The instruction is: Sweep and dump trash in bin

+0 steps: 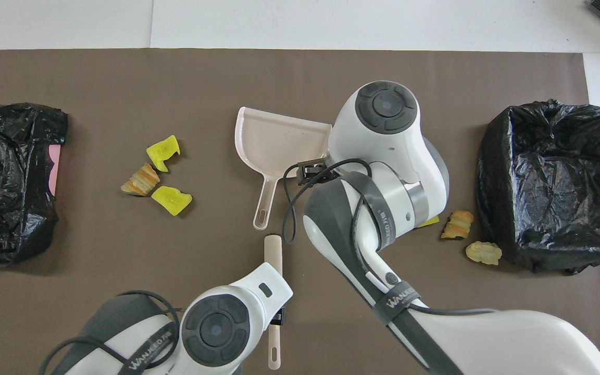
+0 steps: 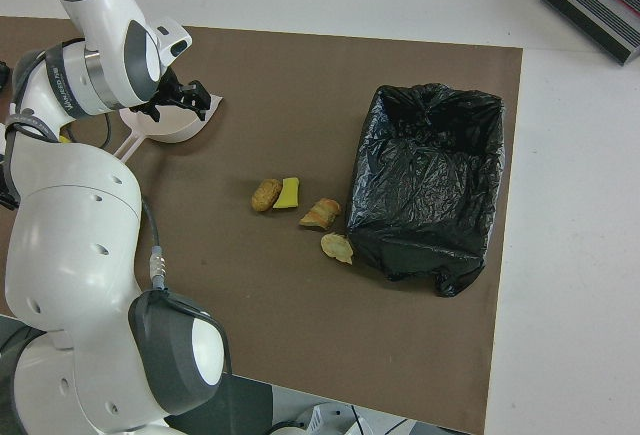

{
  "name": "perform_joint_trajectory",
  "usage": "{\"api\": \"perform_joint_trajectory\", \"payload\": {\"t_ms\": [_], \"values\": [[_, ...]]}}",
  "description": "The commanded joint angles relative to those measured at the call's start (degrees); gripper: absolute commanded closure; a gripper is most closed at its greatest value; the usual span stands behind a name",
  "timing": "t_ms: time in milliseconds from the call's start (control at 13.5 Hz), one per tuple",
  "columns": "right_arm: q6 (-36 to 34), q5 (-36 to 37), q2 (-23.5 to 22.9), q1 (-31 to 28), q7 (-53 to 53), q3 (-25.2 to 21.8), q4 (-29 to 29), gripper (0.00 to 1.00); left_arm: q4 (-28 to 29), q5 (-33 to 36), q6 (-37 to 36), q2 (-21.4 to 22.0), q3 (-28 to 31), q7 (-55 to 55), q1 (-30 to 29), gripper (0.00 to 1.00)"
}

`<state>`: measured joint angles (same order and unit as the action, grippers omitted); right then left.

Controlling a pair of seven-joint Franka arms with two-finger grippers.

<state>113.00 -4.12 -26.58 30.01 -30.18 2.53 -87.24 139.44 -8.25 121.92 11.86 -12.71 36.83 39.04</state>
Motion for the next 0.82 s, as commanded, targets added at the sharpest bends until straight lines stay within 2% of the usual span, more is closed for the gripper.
{"api": "perform_joint_trajectory", "payload": {"t_ms": [0, 223, 594, 668, 742], "values": [[0.64, -0.71, -2.77, 0.40, -6.71, 0.02, 3.13, 0.00, 3.73, -0.89, 7.17, 0.18, 1.20, 3.40, 3.92, 0.00], [1.70, -0.54, -5.31, 2.95, -14.28, -0.07, 5.22, 0.00, 4.61, -0.97, 9.30, -0.09, 1.20, 4.39, 4.73, 0.00], [1.61, -0.01, -9.98, 5.41, -19.04, -0.16, 10.42, 0.00, 4.88, -1.06, 9.65, -1.49, 1.20, 4.57, 6.13, 0.00], [1.52, -0.01, -9.90, 5.41, -19.13, -0.15, 10.34, 0.03, 4.88, -0.98, 9.74, -1.49, 1.20, 4.57, 6.13, 0.05], [1.52, -0.01, -9.81, 5.50, -19.30, -0.15, 10.25, 0.13, 4.79, -1.06, 9.66, -1.49, 1.20, 4.31, 6.05, 0.28]]}}
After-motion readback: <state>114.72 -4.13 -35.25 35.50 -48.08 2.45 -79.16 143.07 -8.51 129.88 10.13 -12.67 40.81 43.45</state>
